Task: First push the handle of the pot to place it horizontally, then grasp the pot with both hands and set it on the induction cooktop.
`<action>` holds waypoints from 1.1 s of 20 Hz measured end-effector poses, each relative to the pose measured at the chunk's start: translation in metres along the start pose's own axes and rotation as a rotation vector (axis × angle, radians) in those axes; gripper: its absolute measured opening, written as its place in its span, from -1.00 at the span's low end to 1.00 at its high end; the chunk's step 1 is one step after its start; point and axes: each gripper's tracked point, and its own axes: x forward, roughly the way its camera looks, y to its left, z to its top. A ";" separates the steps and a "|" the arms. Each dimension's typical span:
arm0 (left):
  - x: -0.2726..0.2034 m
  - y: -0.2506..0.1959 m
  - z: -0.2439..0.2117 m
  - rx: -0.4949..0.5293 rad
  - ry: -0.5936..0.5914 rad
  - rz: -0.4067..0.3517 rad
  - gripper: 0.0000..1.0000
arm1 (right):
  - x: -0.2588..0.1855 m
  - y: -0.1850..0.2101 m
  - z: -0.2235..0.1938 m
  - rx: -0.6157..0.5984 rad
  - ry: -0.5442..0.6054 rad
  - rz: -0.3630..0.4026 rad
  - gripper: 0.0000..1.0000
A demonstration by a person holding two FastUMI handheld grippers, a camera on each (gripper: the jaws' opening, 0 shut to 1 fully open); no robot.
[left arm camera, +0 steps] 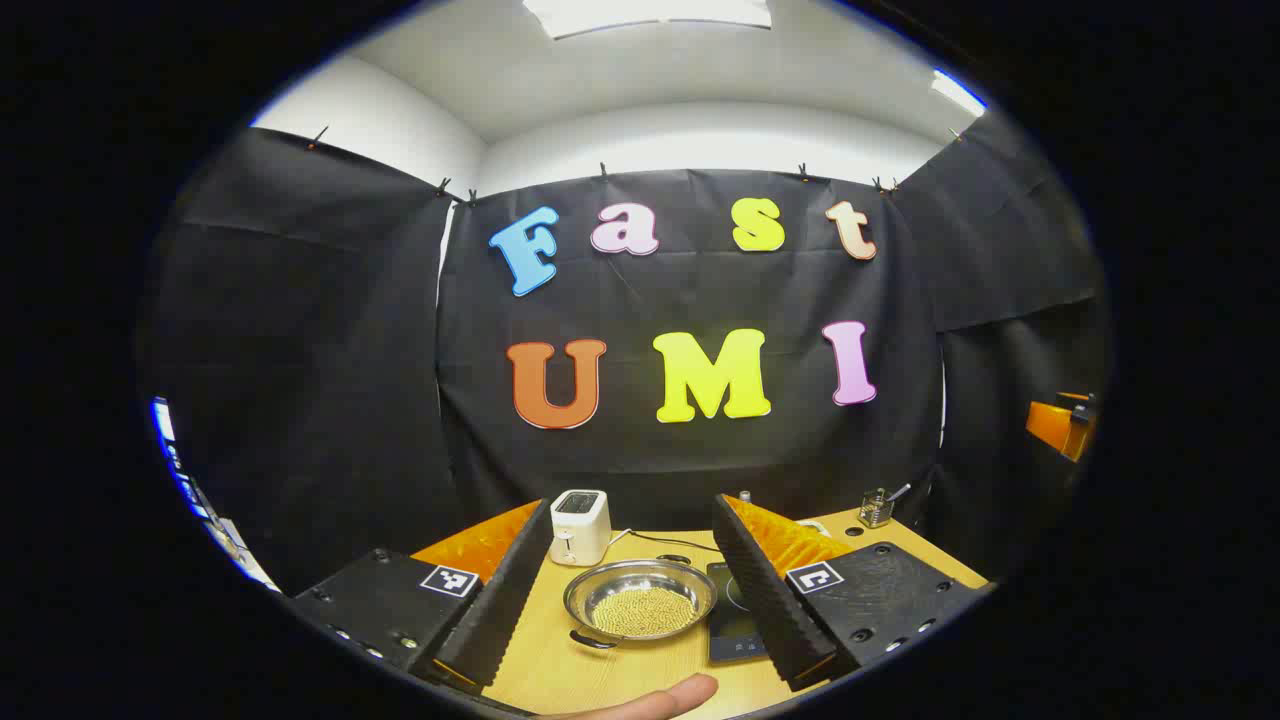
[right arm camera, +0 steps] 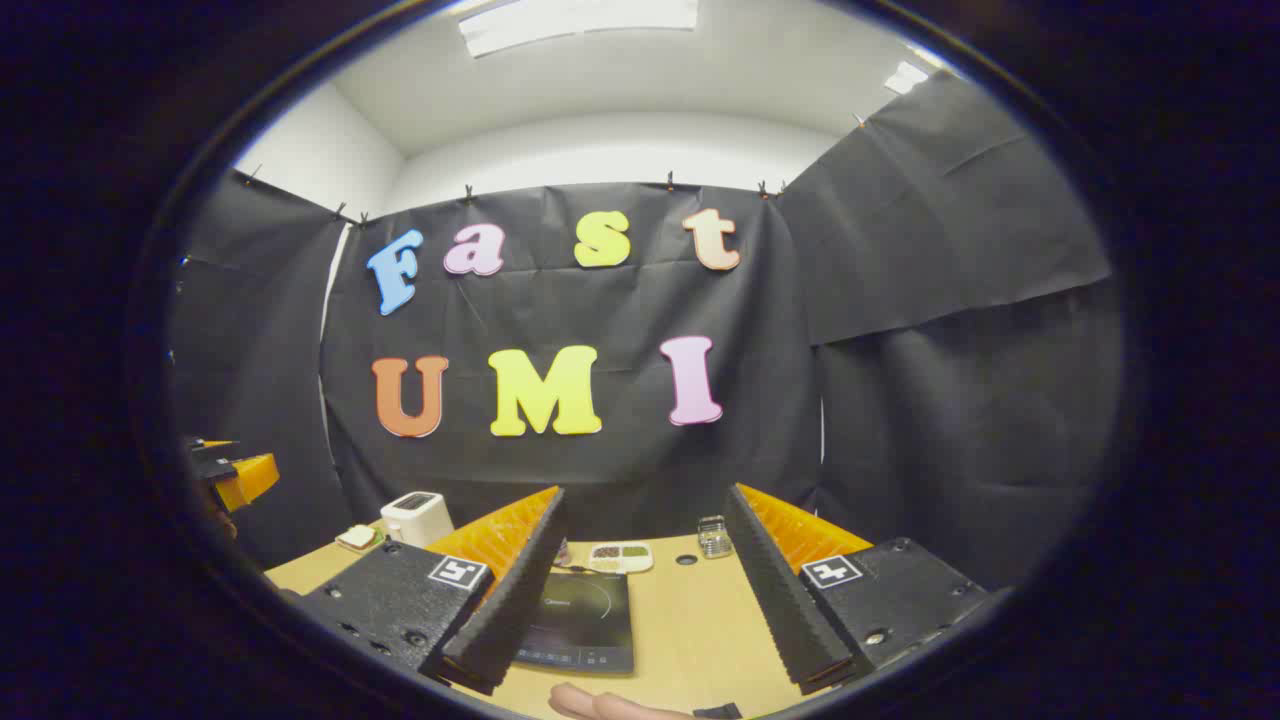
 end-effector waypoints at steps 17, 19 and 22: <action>-0.006 0.004 -0.014 0.000 0.031 -0.020 0.92 | 0.002 -0.013 0.013 -0.063 -0.034 -0.041 0.93; -0.004 0.003 -0.019 -0.016 0.043 -0.025 0.92 | 0.003 -0.014 0.012 -0.062 -0.035 -0.042 0.93; 0.000 0.005 -0.027 -0.023 0.058 -0.024 0.92 | 0.004 -0.015 0.011 -0.065 -0.037 -0.039 0.93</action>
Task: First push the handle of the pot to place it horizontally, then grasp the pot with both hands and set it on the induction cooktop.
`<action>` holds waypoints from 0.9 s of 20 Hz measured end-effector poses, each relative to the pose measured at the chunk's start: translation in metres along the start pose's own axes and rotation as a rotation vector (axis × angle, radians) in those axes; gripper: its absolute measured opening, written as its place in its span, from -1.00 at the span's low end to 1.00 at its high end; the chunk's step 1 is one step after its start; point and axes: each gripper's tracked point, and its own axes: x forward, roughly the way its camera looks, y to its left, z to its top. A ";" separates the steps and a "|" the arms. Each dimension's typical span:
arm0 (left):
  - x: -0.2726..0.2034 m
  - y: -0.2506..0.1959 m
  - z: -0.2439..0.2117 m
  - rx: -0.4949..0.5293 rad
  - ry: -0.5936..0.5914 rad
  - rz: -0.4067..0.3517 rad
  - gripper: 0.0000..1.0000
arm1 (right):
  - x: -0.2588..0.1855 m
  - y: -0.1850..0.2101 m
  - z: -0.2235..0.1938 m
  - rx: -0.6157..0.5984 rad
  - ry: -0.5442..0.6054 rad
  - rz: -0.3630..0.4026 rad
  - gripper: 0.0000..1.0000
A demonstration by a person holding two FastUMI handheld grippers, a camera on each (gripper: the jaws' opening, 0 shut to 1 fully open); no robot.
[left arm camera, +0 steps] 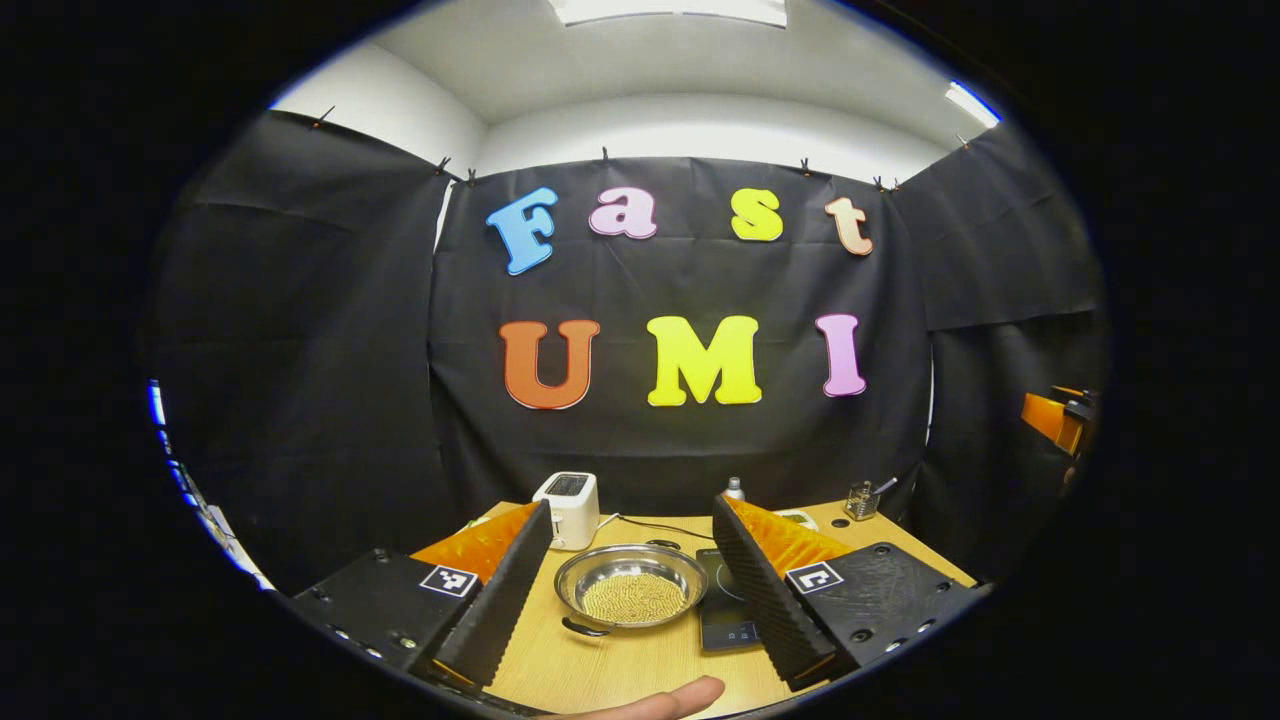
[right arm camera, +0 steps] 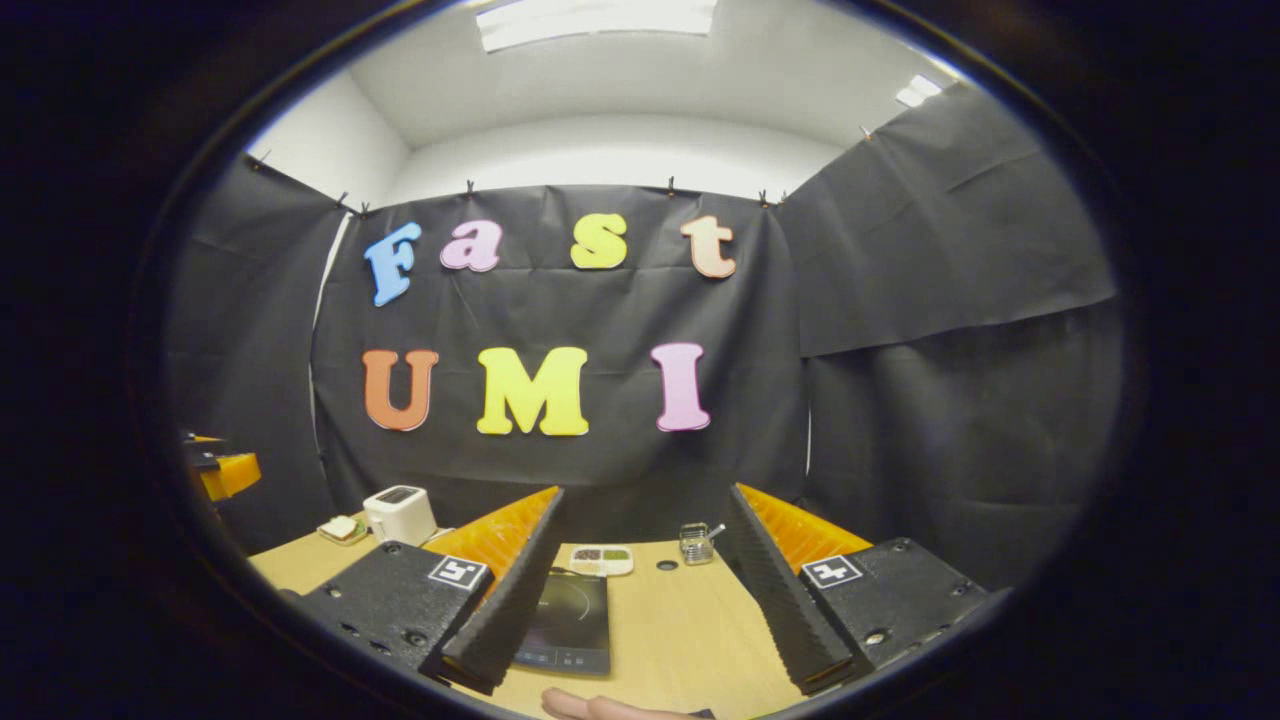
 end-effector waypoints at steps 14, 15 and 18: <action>0.052 -0.011 -0.092 -0.033 0.191 -0.065 0.76 | 0.003 0.011 -0.007 -0.005 -0.008 0.024 0.93; 0.056 -0.003 -0.102 -0.022 0.210 -0.031 0.68 | 0.002 0.012 -0.008 -0.008 -0.006 0.026 0.93; 0.071 0.003 -0.134 0.028 0.273 0.008 0.58 | 0.002 0.019 -0.017 0.006 0.020 0.046 0.93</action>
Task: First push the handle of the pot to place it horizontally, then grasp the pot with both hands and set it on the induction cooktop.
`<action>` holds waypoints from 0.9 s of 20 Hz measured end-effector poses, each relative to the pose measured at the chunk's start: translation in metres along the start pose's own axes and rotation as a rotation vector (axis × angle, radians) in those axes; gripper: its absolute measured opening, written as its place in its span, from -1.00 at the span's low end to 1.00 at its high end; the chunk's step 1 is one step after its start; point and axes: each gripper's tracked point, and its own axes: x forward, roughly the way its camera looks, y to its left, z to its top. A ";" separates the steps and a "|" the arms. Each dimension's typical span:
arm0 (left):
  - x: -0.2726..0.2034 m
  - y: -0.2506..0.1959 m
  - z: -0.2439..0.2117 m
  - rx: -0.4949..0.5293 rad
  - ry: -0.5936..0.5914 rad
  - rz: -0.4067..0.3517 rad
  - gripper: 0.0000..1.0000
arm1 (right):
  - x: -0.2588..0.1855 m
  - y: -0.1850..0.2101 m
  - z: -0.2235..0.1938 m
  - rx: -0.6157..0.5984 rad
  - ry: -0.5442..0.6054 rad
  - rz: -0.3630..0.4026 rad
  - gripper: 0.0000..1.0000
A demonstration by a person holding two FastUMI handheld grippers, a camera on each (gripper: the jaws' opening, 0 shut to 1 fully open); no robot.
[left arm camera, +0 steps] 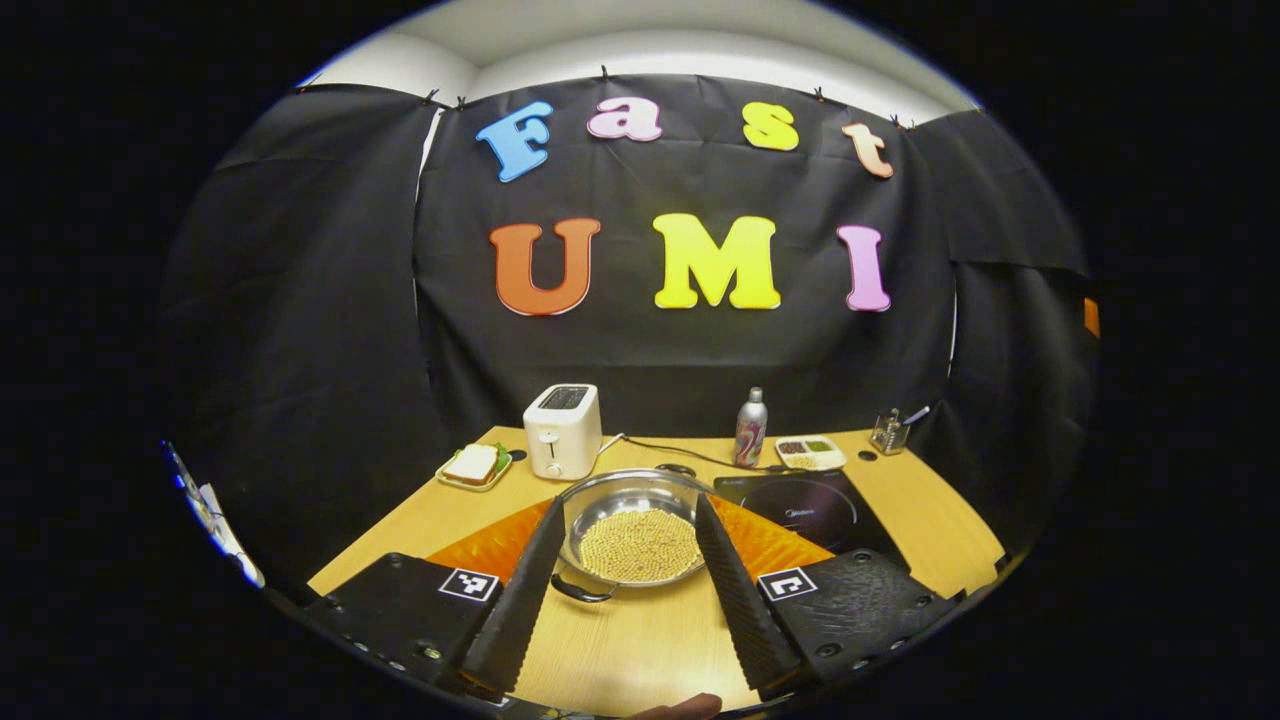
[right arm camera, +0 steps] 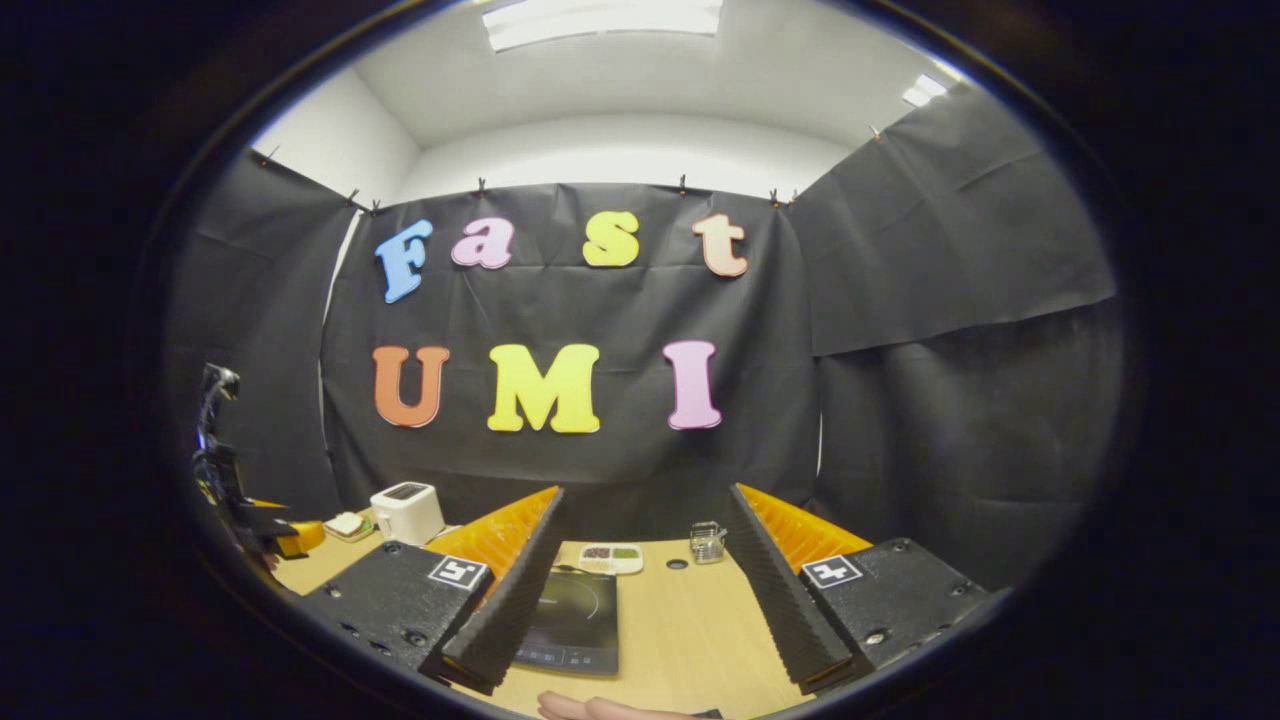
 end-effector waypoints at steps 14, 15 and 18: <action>0.067 0.017 -0.117 0.044 0.283 0.017 -0.77 | 0.012 0.004 -0.021 -0.011 0.022 0.017 0.98; 0.074 0.012 -0.124 0.020 0.306 -0.001 -1.00 | 0.015 0.001 -0.024 -0.011 0.029 0.013 0.93; 0.080 0.009 -0.138 0.000 0.347 -0.026 -1.00 | 0.024 -0.003 -0.038 -0.007 0.054 0.003 0.93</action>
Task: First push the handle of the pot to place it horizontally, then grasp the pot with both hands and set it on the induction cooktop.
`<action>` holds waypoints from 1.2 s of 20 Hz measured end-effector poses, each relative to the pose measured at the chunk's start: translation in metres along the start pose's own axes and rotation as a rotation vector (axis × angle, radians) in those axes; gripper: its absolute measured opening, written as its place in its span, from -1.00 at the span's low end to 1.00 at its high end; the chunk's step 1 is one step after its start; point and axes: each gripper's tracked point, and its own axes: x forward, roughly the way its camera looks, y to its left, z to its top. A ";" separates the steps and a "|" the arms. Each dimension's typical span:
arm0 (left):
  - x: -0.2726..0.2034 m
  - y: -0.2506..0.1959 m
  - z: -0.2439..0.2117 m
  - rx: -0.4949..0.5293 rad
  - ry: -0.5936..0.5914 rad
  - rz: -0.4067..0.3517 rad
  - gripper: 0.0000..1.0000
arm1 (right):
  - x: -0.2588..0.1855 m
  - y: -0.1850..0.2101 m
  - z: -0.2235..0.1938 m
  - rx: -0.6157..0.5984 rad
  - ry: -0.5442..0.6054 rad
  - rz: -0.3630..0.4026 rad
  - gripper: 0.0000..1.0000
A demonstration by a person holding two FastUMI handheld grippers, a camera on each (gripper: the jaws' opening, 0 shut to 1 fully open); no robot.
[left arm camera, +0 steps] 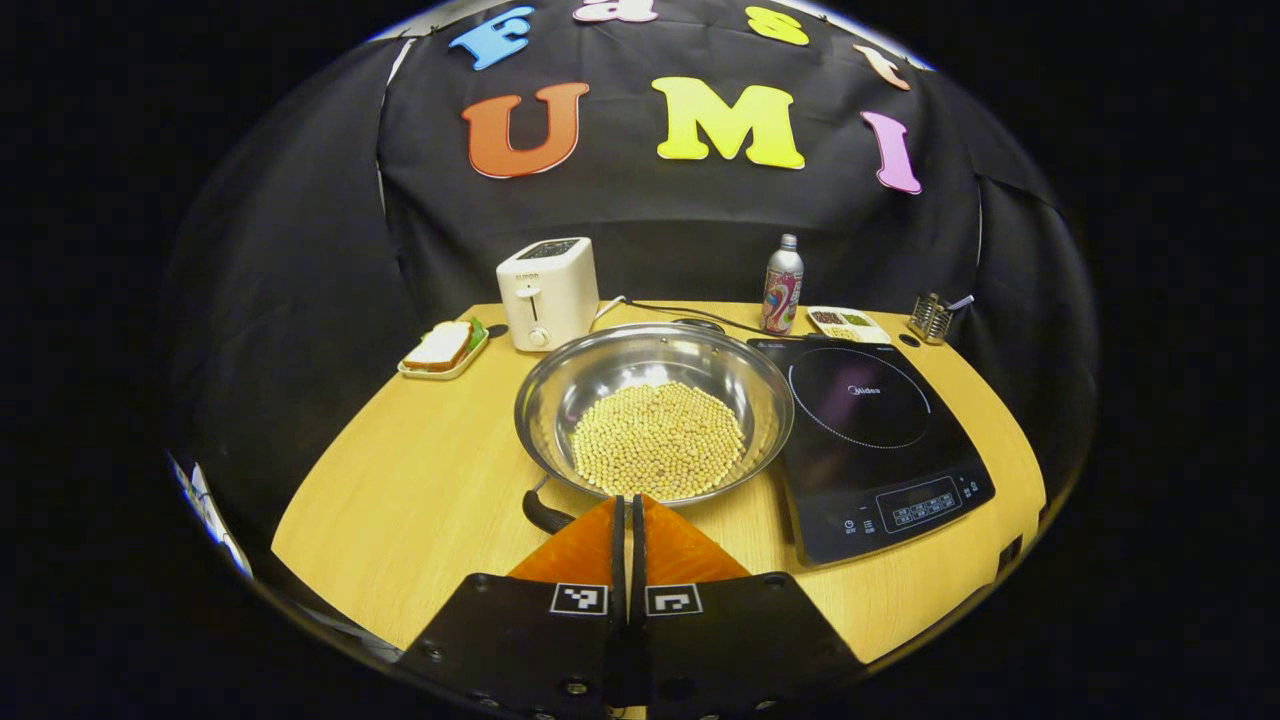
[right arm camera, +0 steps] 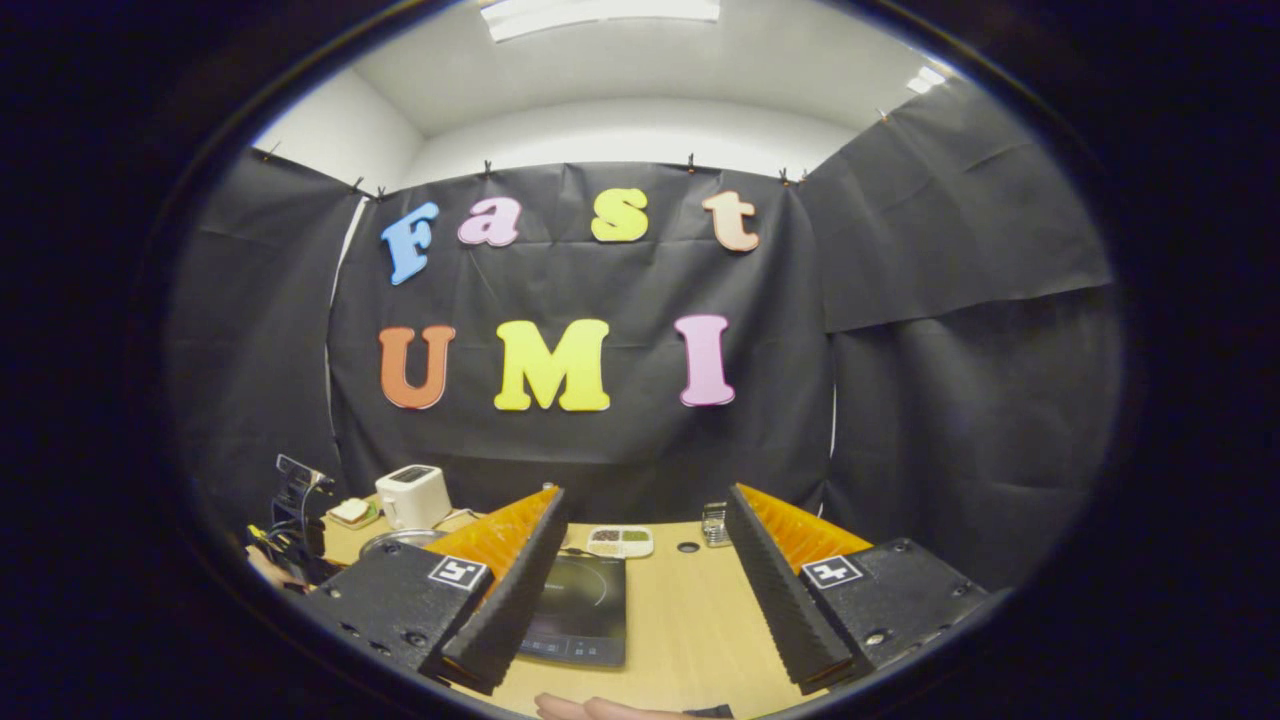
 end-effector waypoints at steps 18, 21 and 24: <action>0.031 0.004 -0.035 -0.054 0.132 -0.060 -0.80 | 0.040 -0.001 0.001 -0.032 -0.007 -0.011 0.98; 0.036 0.016 -0.034 -0.076 0.134 -0.038 -1.00 | 0.050 0.006 0.007 -0.009 -0.010 0.003 0.98; 0.041 0.030 -0.034 -0.117 0.152 -0.026 -0.80 | 0.062 0.006 0.009 -0.004 -0.016 -0.003 0.93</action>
